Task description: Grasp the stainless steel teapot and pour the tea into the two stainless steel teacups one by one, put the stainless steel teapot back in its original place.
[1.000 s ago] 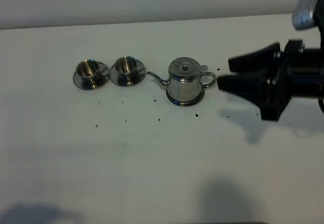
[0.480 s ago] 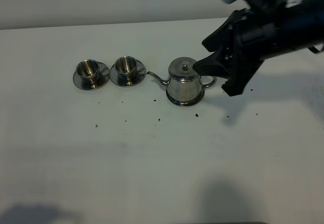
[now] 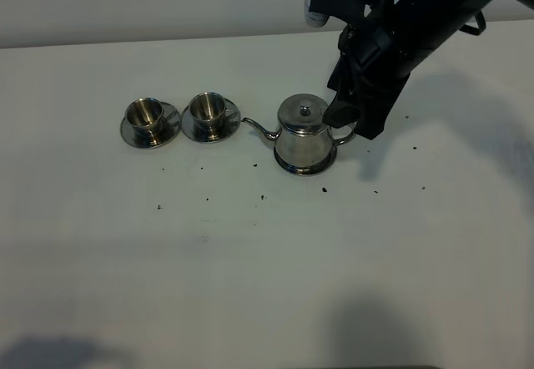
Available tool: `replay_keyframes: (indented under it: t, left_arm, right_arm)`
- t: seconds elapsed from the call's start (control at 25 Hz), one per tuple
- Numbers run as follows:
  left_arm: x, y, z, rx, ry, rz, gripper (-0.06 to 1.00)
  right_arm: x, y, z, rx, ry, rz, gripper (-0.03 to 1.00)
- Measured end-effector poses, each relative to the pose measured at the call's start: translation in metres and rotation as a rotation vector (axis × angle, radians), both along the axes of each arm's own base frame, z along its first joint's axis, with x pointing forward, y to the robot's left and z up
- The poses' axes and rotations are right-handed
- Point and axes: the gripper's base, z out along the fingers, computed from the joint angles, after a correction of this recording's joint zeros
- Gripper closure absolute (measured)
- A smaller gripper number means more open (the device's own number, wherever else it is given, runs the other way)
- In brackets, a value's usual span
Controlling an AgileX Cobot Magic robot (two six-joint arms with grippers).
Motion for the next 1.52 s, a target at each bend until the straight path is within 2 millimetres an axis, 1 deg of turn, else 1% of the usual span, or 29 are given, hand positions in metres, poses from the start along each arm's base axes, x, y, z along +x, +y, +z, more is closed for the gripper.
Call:
replay_keyframes:
  t: [0.28, 0.4, 0.52, 0.6, 0.8, 1.08, 1.16, 1.36, 1.52]
  left_arm:
    - [0.0, 0.0, 0.0, 0.0, 0.0, 0.0, 0.56]
    - [0.0, 0.0, 0.0, 0.0, 0.0, 0.0, 0.56]
    - [0.0, 0.0, 0.0, 0.002, 0.0, -0.001, 0.56]
    - [0.0, 0.0, 0.0, 0.002, 0.0, -0.001, 0.56]
    - [0.0, 0.0, 0.0, 0.002, -0.001, -0.001, 0.56]
    - [0.0, 0.0, 0.0, 0.002, 0.0, -0.001, 0.56]
    - [0.0, 0.0, 0.0, 0.002, 0.0, -0.001, 0.56]
    - [0.0, 0.0, 0.0, 0.002, 0.0, -0.001, 0.56]
    - [0.0, 0.0, 0.0, 0.002, 0.0, -0.001, 0.56]
  right_arm:
    - [0.037, 0.007, -0.016, -0.167, -0.019, 0.107, 0.51]
    - [0.053, 0.013, -0.025, -0.195, -0.049, 0.166, 0.51]
    - [0.064, 0.017, -0.032, -0.215, -0.081, 0.204, 0.51]
    - [0.068, 0.018, -0.038, -0.223, -0.08, 0.212, 0.51]
    - [0.074, 0.019, -0.061, -0.257, -0.04, 0.217, 0.51]
    - [0.074, 0.019, -0.066, -0.257, -0.023, 0.204, 0.51]
    - [0.075, 0.019, -0.071, -0.264, -0.014, 0.201, 0.51]
    - [0.079, 0.02, -0.091, -0.286, 0.022, 0.206, 0.51]
    - [0.08, 0.02, -0.096, -0.291, 0.032, 0.199, 0.51]
